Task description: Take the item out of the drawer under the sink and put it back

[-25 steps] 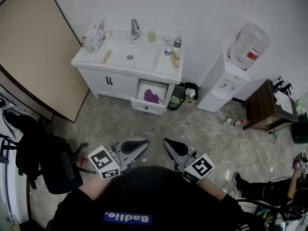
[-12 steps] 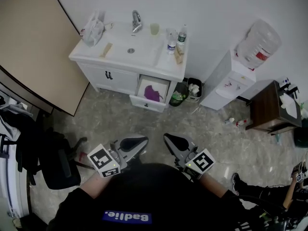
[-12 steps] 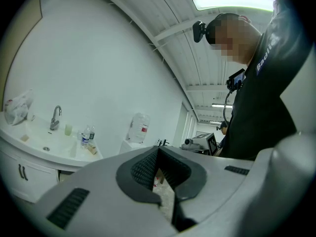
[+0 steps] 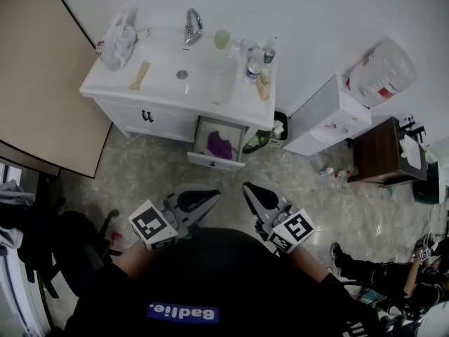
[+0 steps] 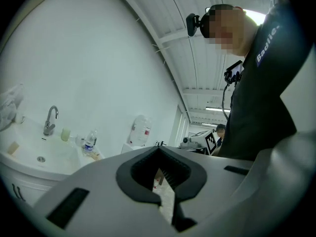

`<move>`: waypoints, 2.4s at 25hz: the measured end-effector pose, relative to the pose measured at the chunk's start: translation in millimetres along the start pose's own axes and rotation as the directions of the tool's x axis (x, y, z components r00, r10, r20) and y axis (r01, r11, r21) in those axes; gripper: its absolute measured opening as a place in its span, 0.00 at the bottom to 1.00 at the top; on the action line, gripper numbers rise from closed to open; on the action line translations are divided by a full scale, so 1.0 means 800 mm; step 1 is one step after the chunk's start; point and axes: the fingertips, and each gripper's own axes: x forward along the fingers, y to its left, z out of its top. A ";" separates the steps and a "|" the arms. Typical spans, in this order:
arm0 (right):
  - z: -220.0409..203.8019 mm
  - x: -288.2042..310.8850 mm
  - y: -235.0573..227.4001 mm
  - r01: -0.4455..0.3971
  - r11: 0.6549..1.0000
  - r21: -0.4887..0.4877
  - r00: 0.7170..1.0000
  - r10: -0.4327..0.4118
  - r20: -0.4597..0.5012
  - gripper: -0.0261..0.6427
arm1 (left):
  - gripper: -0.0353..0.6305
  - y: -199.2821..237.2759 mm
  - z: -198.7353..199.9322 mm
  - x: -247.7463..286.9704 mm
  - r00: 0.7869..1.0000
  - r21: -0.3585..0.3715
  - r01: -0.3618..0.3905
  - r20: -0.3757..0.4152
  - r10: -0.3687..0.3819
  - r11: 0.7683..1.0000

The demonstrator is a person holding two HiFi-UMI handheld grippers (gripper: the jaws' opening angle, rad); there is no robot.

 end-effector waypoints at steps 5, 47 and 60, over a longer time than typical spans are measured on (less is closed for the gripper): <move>0.008 0.054 -0.025 0.048 0.999 0.011 0.999 -0.047 -0.002 0.03 | 0.05 0.057 0.018 0.001 0.999 0.025 0.042 -0.024 -0.042 0.999; -0.156 0.141 -0.249 -0.119 0.989 0.090 0.935 0.142 -0.325 0.11 | 0.05 0.166 0.011 0.140 0.991 -0.030 -0.125 -0.054 0.123 0.992; -0.236 0.194 -0.268 -0.101 0.991 0.086 0.881 0.130 -0.455 0.17 | 0.05 0.176 0.005 0.127 0.988 -0.031 -0.144 -0.059 0.143 0.989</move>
